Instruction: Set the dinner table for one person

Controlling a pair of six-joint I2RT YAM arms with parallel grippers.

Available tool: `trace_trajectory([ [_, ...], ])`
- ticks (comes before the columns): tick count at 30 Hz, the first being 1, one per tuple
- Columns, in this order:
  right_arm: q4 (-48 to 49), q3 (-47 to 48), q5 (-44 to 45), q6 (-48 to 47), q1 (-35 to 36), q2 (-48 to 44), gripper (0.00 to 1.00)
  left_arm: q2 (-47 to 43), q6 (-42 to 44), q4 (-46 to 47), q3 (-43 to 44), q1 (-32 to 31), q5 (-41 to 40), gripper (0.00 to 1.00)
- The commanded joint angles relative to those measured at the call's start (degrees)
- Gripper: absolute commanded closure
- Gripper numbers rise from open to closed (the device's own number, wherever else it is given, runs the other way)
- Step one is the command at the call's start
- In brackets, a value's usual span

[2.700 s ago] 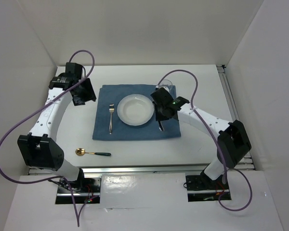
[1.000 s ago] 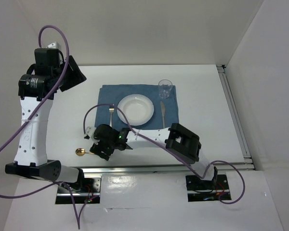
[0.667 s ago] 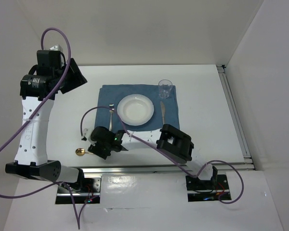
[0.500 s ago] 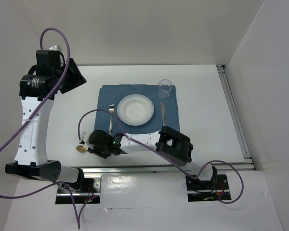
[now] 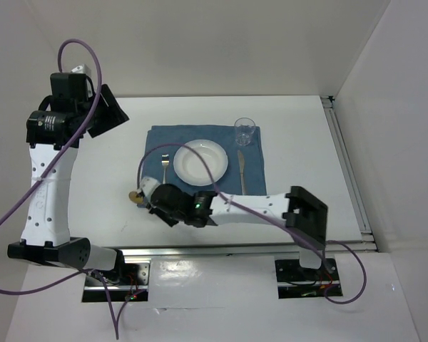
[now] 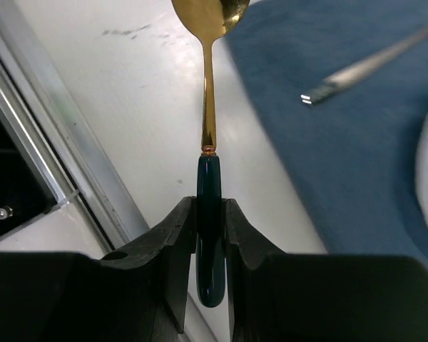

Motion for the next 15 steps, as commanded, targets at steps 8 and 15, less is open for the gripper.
trace_trajectory([
  [8, -17.7, -16.9, 11.3, 35.1, -19.3, -25.2, 1.0, -0.6, -1.3, 1.8, 1.5, 1.3, 1.8, 0.3],
  [15, -14.3, -21.7, 7.8, 39.2, -32.3, -25.9, 1.0, -0.6, -1.9, 3.2, -1.8, 1.3, 3.6, 0.3],
])
